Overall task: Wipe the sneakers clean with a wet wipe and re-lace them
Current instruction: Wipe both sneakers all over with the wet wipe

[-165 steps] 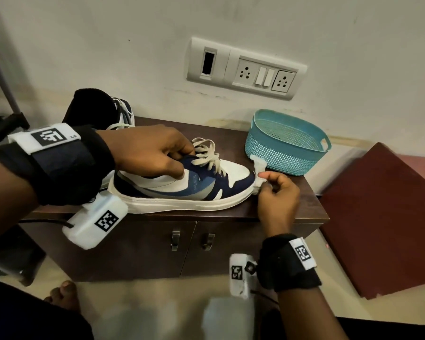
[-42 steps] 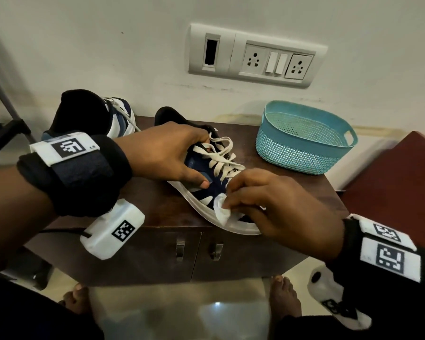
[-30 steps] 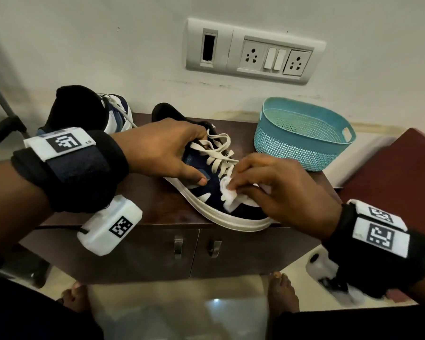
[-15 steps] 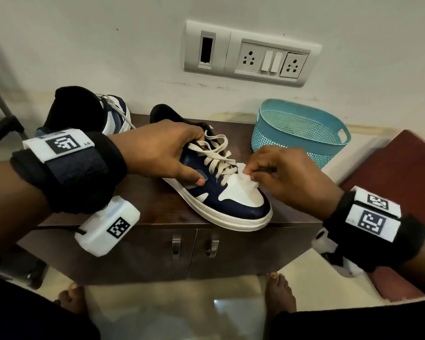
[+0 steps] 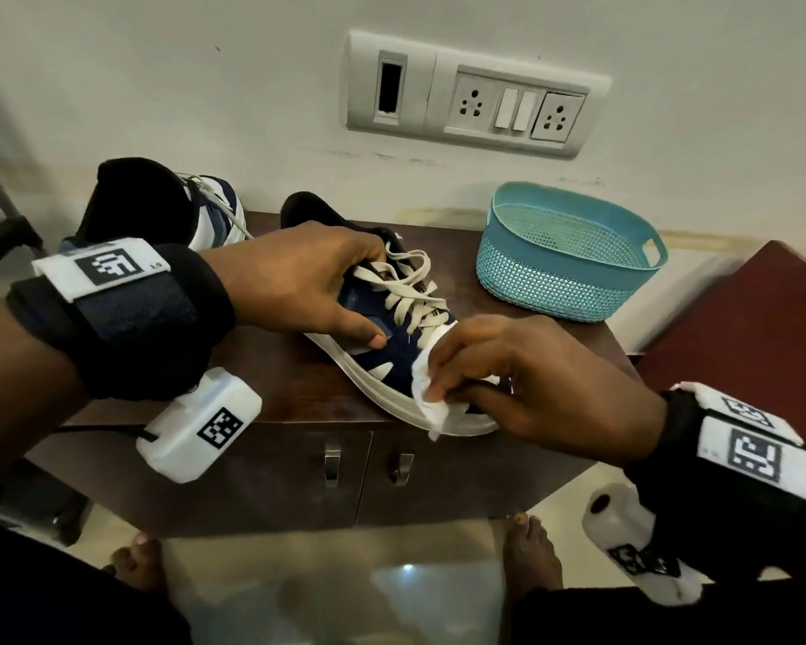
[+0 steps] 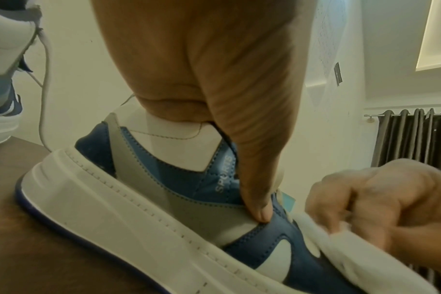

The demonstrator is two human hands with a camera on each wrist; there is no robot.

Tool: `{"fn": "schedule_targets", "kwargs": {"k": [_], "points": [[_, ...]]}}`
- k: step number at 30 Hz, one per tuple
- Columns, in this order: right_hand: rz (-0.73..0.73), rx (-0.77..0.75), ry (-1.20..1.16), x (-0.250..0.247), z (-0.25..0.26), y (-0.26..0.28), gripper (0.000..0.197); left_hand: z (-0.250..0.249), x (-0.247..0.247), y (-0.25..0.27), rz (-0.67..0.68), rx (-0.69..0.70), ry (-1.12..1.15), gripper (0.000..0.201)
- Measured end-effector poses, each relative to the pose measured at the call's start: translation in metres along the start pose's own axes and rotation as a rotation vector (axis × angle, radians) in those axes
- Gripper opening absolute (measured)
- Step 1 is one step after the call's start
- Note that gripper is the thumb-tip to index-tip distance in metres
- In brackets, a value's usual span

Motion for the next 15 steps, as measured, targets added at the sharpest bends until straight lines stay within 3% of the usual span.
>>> {"fn": "schedule_targets", "kwargs": {"k": [5, 10, 15], "points": [[-0.137, 0.237, 0.097, -0.021, -0.059, 0.007, 0.018, -0.001, -0.001, 0.001, -0.002, -0.019, -0.005, 0.043], [-0.020, 0.052, -0.023, -0.006, -0.012, 0.006, 0.020, -0.001, 0.000, 0.001, 0.005, -0.014, 0.015, 0.043], [-0.123, 0.255, 0.091, -0.020, -0.062, 0.012, 0.017, -0.002, -0.001, 0.001, -0.006, -0.018, 0.005, 0.043]]}}
Point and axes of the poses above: each hand's wrist, its own y-axis away from the middle knuckle, its own x-axis out of the palm, z = x × y, the point moved 6 cm from there along -y, towards the middle knuckle, and after that the axes turned 5 degrees about y, right-handed, at the moved point
